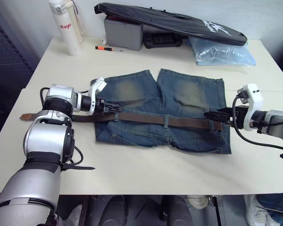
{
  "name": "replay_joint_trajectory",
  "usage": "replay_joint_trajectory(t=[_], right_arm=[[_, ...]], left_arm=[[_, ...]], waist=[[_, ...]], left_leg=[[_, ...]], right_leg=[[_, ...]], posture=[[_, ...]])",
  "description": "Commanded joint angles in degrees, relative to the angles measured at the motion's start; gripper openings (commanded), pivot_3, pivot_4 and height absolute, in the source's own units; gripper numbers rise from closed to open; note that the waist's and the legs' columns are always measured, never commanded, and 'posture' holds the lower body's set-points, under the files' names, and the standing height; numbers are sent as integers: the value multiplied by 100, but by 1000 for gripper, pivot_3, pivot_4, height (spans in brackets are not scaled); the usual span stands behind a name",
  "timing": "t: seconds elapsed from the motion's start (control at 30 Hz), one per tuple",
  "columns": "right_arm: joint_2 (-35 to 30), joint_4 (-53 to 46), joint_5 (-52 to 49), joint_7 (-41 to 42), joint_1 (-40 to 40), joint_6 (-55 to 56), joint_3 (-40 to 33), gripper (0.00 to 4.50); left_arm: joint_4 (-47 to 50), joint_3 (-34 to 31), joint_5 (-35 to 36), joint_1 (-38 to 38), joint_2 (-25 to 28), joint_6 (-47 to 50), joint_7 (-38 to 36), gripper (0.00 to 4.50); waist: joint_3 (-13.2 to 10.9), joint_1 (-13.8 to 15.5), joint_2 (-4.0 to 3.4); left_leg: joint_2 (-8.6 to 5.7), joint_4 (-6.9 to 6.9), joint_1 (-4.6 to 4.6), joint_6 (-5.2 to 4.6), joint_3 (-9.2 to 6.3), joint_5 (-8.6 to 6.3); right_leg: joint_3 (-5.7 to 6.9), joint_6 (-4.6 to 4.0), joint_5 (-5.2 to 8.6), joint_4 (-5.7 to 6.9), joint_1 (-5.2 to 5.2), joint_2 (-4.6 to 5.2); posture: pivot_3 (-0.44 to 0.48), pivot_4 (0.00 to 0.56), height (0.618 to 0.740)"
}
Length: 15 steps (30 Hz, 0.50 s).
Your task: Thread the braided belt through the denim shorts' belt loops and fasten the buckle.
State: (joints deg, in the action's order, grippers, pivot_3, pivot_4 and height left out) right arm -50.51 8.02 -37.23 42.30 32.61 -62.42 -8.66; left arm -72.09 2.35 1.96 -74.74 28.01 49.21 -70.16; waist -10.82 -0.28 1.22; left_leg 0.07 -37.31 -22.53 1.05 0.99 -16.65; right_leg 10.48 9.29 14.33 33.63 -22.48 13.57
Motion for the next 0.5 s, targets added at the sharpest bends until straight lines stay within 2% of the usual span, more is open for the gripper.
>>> replay_joint_trajectory(t=[0.03, 0.07, 0.17, 0.33, 0.4, 0.5], right_arm=[[-161, 413, 237, 513, 204, 188, 290, 4500], [-237, 523, 425, 645, 219, 336, 488, 4500], [-325, 799, 640, 1101, 307, 525, 788, 3567], [-491, 849, 815, 1912, 213, 1062, 940, 1169], [-564, 601, 879, 2165, -32, 1658, 794, 203], [-661, 64, 806, 2484, -636, 2400, 363, 130]], left_arm=[[227, -14, 27, -155, 75, 8, -103, 0], [243, -11, 26, -149, 76, 2, -107, 0], [335, 12, 39, -139, 85, 7, -221, 0], [620, 187, 27, -101, 166, -28, -740, 0], [856, 361, 9, -1, 247, -76, -1167, 0], [1340, 707, -28, 374, 463, -345, -1872, 0]], waist=[[0, -4, 0], [0, -4, 0], [0, -3, 0], [0, -3, 1], [0, -2, 1], [0, 8, 0]], left_leg=[[0, 0, 0, 0, 1, 0], [0, 0, 0, 0, 1, 0], [0, -2, 0, 0, 2, 0], [0, -1, 0, 0, 5, 0], [0, -2, 0, 0, 7, 0], [0, 1, 1, 1, 9, 0]], right_leg=[[-1, 0, 0, 1, -1, 0], [-1, 0, 0, 1, -1, 0], [-3, 1, -1, 2, -2, 0], [-5, 2, -1, 1, -4, 0], [-6, 2, -1, 1, -4, 0], [-6, 3, -1, 1, -5, 0]], posture=[[0, 150, 740], [0, 150, 740], [0, 150, 740], [0, 150, 740], [0, 150, 740], [0, 150, 740]])
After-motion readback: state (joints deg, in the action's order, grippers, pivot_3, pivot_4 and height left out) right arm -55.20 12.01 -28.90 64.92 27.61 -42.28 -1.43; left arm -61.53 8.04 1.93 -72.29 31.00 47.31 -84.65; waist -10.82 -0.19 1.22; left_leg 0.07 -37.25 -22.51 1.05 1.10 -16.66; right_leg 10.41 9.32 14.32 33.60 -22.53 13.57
